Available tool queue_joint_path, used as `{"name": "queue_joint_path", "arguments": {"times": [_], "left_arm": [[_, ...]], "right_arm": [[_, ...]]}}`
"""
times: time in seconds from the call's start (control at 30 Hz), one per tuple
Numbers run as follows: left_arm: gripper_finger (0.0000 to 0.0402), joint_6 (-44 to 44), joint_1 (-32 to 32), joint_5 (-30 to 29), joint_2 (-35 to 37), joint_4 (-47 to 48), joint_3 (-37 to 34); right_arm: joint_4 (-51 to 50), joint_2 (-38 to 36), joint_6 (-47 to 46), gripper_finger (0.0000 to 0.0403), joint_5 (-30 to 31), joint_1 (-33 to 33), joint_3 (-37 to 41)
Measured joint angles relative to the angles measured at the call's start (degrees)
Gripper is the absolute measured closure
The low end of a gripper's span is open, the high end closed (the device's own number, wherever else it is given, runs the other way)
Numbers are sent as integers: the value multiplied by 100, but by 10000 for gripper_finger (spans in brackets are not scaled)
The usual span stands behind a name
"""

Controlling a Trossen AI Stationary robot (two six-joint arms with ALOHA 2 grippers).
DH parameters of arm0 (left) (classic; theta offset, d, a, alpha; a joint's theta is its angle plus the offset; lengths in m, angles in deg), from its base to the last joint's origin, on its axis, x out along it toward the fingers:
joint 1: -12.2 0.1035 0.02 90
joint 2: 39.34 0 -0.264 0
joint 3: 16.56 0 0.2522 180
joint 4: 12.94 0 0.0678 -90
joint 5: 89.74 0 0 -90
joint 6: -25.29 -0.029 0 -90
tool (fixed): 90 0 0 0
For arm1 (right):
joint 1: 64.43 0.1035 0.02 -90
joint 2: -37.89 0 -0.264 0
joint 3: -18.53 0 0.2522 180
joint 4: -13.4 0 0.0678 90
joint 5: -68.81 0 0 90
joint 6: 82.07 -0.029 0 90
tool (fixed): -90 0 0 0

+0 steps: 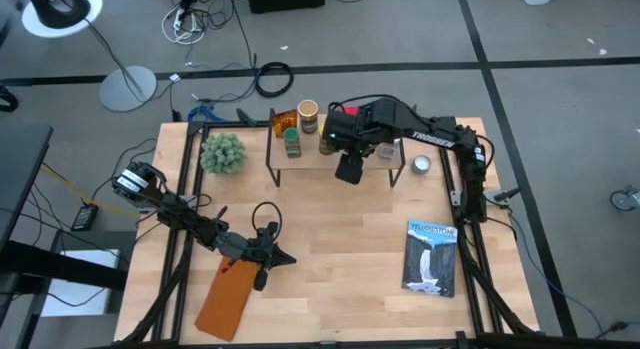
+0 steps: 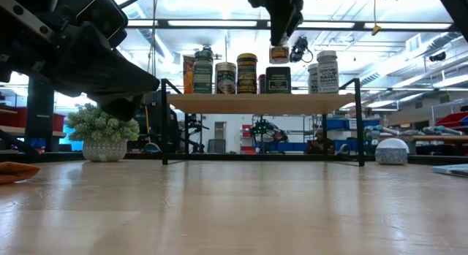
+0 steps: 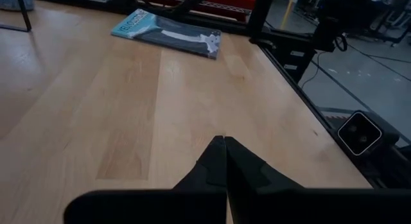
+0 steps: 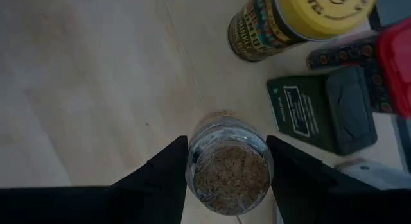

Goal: Shelf spices
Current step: Put the brown seasoning bottle on the shelf

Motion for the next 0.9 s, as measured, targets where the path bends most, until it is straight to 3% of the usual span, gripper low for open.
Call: {"name": "queue_joint_path", "arguments": {"times": [0.13, 0.27, 0.5, 0.7, 0.9], "left_arm": [[401, 4, 0, -2, 0, -5, 0], [401, 17, -6, 1, 0, -8, 0], [401, 365, -11, 2, 0, -8, 0], [401, 363, -11, 2, 0, -17, 0], [401, 359, -11, -61, 0, -140, 0]], "right_arm": [[45, -111, -358, 221, 26, 227, 116], [268, -215, -686, 221, 11, 630, 739], [1966, -813, -897, 221, 141, 1447, 2655], [2187, -1724, -1591, 221, 205, 1778, 4107], [2294, -2664, -1685, 221, 439, 1561, 4308]]}}
